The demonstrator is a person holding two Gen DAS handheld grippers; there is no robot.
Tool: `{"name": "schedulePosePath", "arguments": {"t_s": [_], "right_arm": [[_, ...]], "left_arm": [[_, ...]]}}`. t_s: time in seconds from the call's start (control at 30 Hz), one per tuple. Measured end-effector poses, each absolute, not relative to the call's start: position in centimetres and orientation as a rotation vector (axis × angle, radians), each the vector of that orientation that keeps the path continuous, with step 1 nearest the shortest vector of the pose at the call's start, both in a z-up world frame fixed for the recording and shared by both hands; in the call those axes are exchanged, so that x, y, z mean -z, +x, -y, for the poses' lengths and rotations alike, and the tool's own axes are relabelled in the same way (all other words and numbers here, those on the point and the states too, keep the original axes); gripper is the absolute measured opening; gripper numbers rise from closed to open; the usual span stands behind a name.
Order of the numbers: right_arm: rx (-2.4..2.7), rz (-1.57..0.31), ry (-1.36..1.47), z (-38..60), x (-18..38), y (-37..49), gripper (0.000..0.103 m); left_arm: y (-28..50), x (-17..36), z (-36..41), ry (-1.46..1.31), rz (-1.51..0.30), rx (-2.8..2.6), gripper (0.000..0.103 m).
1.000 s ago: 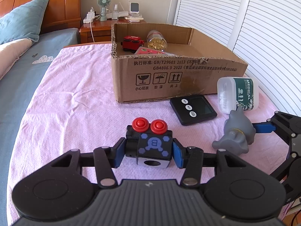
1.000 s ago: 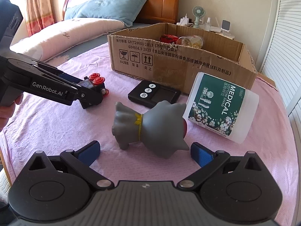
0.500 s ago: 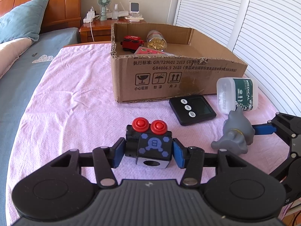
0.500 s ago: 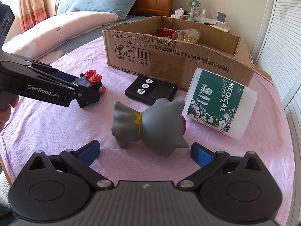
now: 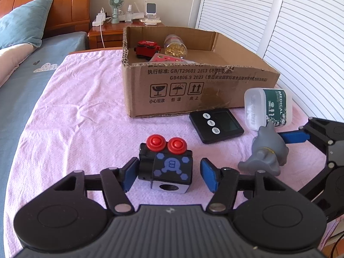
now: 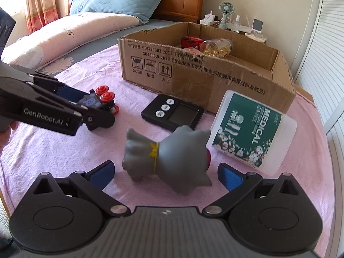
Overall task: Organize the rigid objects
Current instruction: 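Close the right tool on the grey elephant toy, then carry the grey elephant into the box with the right tool and release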
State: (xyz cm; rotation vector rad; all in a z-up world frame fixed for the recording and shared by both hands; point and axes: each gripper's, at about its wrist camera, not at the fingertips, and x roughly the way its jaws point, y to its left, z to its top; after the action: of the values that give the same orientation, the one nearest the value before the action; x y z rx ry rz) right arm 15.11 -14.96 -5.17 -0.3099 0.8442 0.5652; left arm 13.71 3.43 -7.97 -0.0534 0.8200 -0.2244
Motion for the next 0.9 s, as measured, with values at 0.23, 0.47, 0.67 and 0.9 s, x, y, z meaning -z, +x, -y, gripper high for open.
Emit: {"name": "schedulePosePath", "arguments": {"t_s": [0.23, 0.47, 0.67, 0.9], "right_arm": [[-0.556, -0.842, -0.308, 14.7, 4.7, 15.5, 0.091], [-0.541, -0.857, -0.318, 14.7, 4.6, 15.8, 0.077], [-0.551, -0.865, -0.332, 14.7, 4.1, 15.6, 0.077], [-0.584, -0.865, -0.306, 15.6, 2.0, 15.3, 0.076]], "left_arm": [[13.8, 8.0, -3.1, -0.046, -0.821, 0.213, 0.068], [14.2, 7.9, -3.2, -0.027, -0.825, 0.198, 0.053], [14.3, 7.5, -3.4, 0.004, -0.864, 0.233, 0.053], [13.3, 6.0, -3.9, 0.061, -0.891, 0.293, 0.053]]}}
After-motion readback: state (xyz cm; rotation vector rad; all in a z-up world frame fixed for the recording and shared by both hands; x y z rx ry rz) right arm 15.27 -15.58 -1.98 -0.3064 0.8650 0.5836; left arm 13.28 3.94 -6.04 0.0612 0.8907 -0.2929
